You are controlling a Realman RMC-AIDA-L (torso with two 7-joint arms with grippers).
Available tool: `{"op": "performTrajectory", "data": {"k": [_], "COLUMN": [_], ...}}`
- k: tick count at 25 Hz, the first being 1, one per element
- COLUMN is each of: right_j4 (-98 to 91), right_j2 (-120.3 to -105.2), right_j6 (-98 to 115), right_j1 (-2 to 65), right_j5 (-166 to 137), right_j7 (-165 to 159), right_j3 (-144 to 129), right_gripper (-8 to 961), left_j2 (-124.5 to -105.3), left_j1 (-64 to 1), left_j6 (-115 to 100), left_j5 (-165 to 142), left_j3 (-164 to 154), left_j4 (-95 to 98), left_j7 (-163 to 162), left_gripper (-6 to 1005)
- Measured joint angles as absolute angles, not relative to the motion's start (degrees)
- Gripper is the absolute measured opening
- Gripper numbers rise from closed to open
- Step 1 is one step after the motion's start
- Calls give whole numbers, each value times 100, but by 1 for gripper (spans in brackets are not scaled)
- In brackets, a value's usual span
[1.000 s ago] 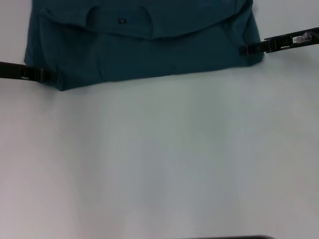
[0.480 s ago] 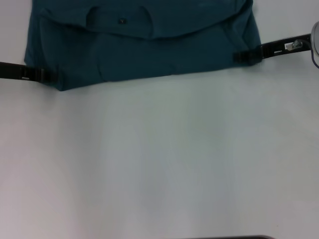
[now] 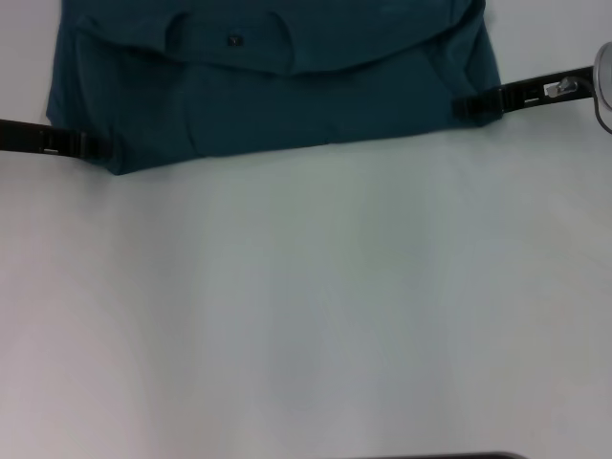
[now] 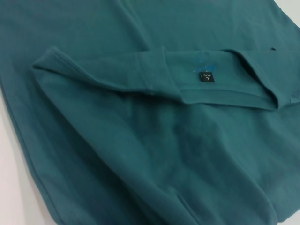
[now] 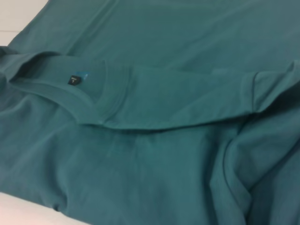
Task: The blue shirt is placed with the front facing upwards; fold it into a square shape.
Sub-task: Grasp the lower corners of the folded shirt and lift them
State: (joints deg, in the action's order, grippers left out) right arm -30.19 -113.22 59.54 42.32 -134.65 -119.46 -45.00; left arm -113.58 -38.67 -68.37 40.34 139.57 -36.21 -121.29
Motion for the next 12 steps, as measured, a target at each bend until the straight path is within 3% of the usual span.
{"op": "performTrajectory", "data": {"k": [1,12], "right_j4": [-3015,-2872], "right_j2": [-11329,-11358], "right_j6": [5918,5613], "right_j1": [4232,4275], "right_j5": [-13465,-13465], "right_j7": [-11931,-11875], "right_j3": [-4500,-4674], "right_gripper": [691,626], "left_j2": [-11358,-11355], "left_j1": [-3867,-3867], "left_j6": [-6837,-6859], "left_j5": [4034,4034], "left_j3": [13957,13957], "left_j4": [-3621,-3637], "left_j7": [-12129,-12129], "left_gripper": [-1,-1]}}
